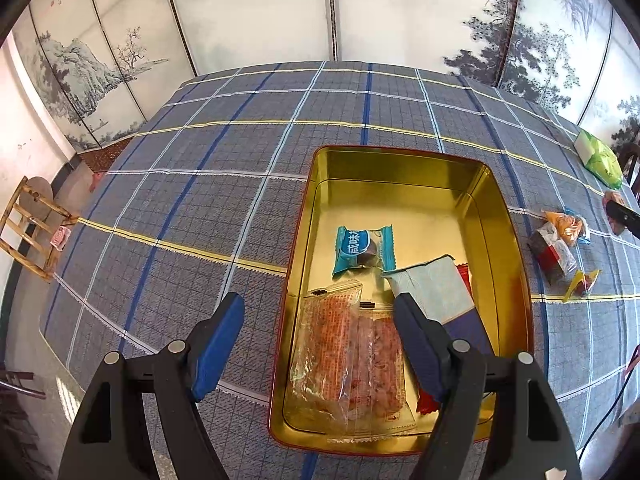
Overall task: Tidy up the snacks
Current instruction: 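Carry the brown pastry packet into the tin and open the right gripper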
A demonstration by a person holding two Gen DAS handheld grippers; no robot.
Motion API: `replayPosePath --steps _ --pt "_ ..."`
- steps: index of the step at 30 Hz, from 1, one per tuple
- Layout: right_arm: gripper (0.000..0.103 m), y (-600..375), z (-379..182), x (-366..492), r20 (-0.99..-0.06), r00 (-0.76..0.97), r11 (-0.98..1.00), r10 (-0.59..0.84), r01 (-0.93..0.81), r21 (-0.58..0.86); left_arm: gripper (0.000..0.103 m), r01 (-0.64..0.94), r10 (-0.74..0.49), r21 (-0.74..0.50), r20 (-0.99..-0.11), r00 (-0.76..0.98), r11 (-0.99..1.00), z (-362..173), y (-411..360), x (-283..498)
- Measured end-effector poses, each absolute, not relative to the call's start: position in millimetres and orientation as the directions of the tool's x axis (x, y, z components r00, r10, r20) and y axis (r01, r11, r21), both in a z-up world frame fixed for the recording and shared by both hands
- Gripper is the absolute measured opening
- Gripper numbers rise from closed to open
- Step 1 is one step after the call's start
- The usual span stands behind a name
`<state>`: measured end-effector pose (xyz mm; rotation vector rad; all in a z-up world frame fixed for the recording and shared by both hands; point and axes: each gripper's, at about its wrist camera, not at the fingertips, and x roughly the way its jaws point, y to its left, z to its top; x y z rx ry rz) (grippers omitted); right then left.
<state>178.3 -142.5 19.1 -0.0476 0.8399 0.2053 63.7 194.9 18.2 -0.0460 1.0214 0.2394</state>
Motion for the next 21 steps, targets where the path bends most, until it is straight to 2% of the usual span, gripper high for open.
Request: replayPosePath --steps 7,13,21 --pt "0.03 -49 20 167 -0.739 0.595 0.916 0.316 -0.394 0.074 0.074 -0.262 0.194 0.068 -0.848 0.494 0.963 22 208 49" --pt "0.031 3 18 162 -0.741 0.545 0.864 0.392 -0.496 0.092 0.074 -0.342 0.199 0.022 -0.847 0.493 0.939 28 233 34" --pt "0.031 59 5 168 -0.772 0.481 0.809 0.415 -0.584 0.071 0.074 -0.438 0.233 0.015 -0.863 0.449 0.899 25 262 20"
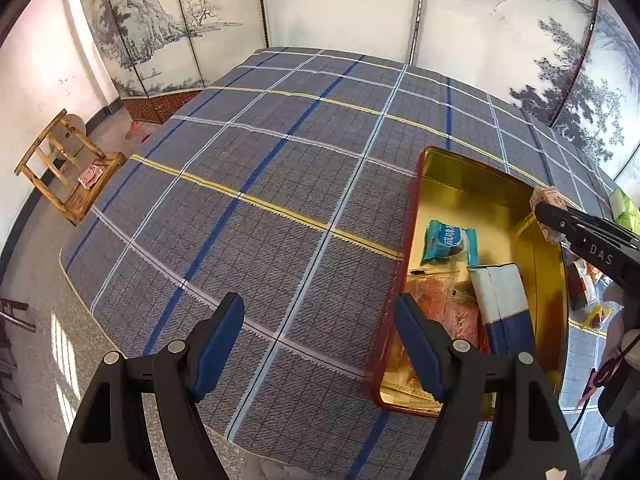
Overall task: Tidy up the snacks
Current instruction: 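Carry the brown pastry packet into the tin and open the right gripper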
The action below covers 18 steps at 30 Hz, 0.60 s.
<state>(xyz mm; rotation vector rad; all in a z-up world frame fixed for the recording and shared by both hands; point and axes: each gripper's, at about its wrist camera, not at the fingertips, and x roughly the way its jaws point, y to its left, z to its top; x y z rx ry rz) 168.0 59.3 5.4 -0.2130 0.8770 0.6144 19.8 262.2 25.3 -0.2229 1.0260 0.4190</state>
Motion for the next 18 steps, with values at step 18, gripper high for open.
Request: replayPosePath --steps 18 --pt "0.031 99 -24 188 -0.822 0.438 0.801 0.363 -0.597 0.036 0.076 -0.479 0.243 0.006 -0.867 0.434 0.878 22 275 7"
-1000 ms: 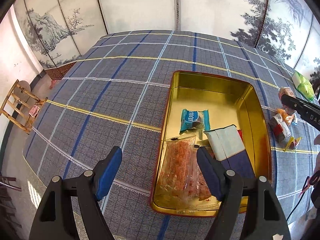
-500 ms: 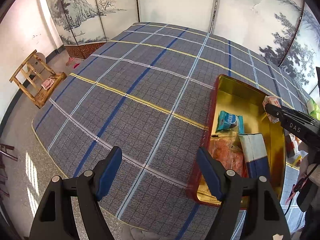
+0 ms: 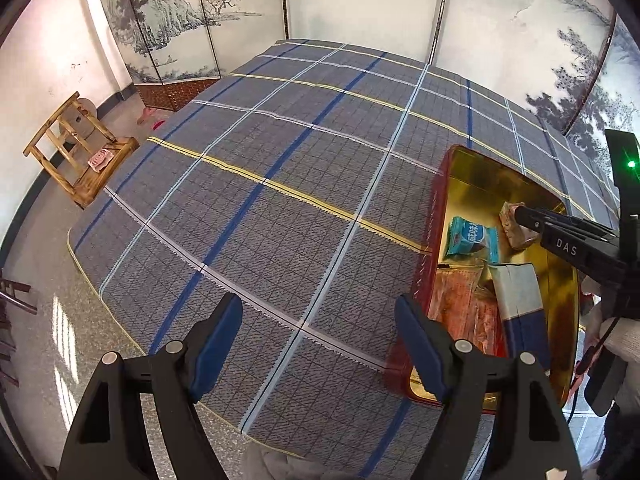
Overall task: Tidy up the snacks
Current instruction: 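Carry the brown pastry packet into the tin and open the right gripper, then grasp the blue-edged clear packet with the right gripper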
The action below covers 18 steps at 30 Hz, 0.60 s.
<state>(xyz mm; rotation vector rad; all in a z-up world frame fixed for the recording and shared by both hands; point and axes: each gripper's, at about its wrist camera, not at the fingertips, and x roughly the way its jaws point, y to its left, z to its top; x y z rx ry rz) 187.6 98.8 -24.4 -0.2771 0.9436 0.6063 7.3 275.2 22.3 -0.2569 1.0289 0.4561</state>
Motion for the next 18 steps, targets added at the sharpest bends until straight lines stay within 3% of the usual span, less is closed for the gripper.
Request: replayPosePath --steps 11,18 --pt "0.033 54 13 173 -0.758 0.475 0.816 0.447 -0.563 0.128 0.076 -0.449 0.224 -0.002 -0.865 0.449 0.894 24 261 15" --pt "0.033 -38 30 187 -0.745 0.571 0.899 0.344 -0.429 0.085 0.076 -0.392 0.202 0.001 -0.858 0.472 0.92 28 239 23"
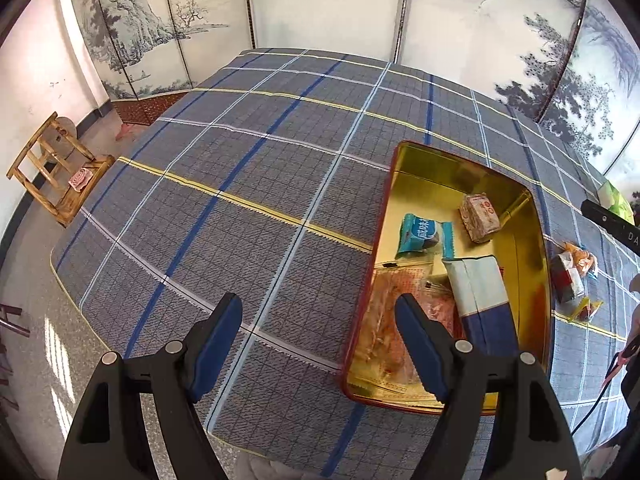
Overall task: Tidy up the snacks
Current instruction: 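Grasp the blue-edged clear packet with the right gripper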
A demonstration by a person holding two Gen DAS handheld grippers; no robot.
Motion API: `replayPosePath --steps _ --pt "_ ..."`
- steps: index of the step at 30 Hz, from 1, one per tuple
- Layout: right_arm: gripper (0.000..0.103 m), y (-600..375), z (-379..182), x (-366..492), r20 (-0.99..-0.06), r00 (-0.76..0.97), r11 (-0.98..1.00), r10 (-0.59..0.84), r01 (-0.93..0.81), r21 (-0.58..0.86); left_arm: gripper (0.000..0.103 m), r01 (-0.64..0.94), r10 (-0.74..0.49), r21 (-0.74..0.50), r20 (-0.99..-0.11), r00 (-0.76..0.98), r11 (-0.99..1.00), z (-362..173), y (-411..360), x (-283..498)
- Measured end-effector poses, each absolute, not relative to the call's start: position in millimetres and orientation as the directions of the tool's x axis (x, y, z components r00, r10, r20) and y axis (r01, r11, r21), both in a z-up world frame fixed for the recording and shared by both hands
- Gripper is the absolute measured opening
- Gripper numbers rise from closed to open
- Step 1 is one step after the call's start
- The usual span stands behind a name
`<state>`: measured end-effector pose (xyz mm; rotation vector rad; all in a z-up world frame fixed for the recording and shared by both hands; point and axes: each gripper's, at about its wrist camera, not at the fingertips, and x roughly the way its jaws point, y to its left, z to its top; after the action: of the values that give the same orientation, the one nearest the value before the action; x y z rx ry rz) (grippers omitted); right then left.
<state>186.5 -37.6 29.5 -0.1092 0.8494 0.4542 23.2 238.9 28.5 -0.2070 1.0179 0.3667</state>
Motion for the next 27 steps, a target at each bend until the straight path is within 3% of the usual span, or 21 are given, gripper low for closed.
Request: replayPosePath --steps 10,27 --pt "0.034 -155 -14 212 -0.816 0.553 0.975 0.17 -0.216 0.057 0.077 -0.292 0.162 0.012 -0.853 0.496 0.956 33 196 42" --pt "0.034 -155 -49 230 -0.811 0.534 0.966 0.239 -0.219 0.14 0.079 -0.067 0.08 0.053 -0.854 0.514 0.996 31 94 70"
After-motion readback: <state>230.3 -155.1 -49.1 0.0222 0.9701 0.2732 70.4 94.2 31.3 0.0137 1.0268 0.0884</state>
